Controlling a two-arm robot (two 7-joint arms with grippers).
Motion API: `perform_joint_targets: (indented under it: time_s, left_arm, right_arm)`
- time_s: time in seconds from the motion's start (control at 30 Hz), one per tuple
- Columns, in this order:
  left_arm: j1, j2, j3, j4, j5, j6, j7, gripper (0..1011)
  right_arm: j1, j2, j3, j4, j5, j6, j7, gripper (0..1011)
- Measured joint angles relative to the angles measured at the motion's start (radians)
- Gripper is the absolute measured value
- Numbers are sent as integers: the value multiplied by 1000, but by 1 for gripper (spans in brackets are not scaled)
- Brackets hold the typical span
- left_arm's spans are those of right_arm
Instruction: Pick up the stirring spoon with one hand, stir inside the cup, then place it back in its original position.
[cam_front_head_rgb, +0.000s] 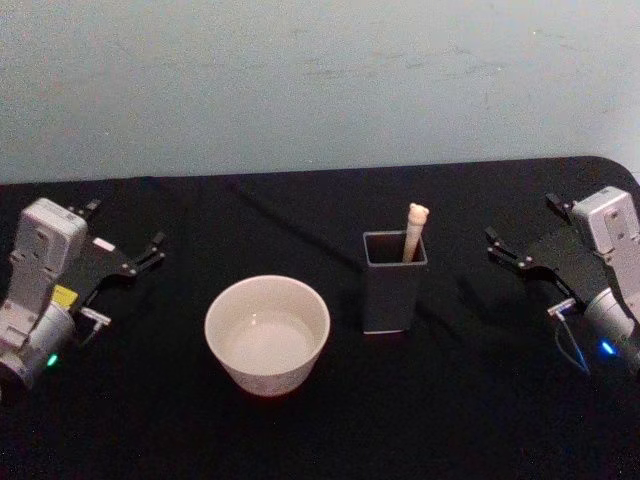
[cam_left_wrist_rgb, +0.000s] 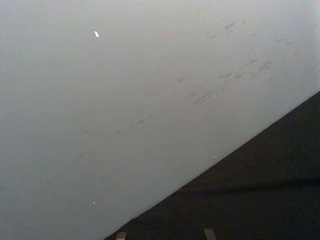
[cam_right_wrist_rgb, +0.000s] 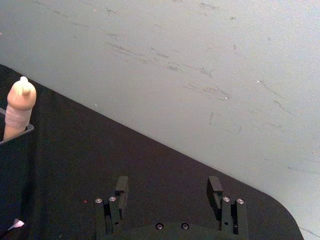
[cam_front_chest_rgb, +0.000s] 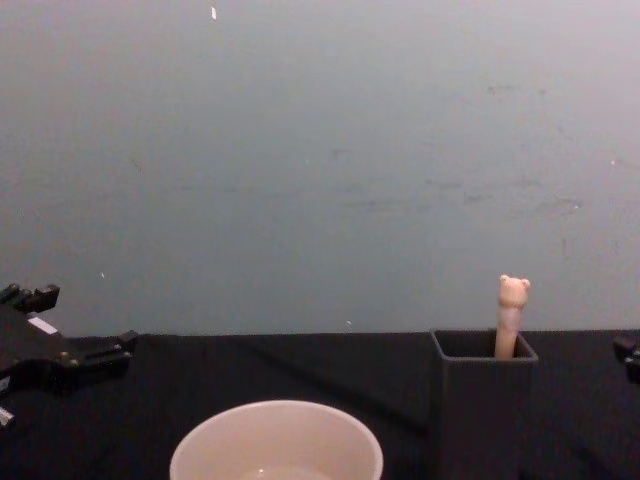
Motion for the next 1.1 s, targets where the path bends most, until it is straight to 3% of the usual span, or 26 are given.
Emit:
perform_joint_targets:
  time_s: [1.1]
  left_arm:
    - [0, 0, 0, 0, 0, 0, 0, 1001]
  right_arm:
    - [0, 0, 0, 0, 0, 0, 0, 1003]
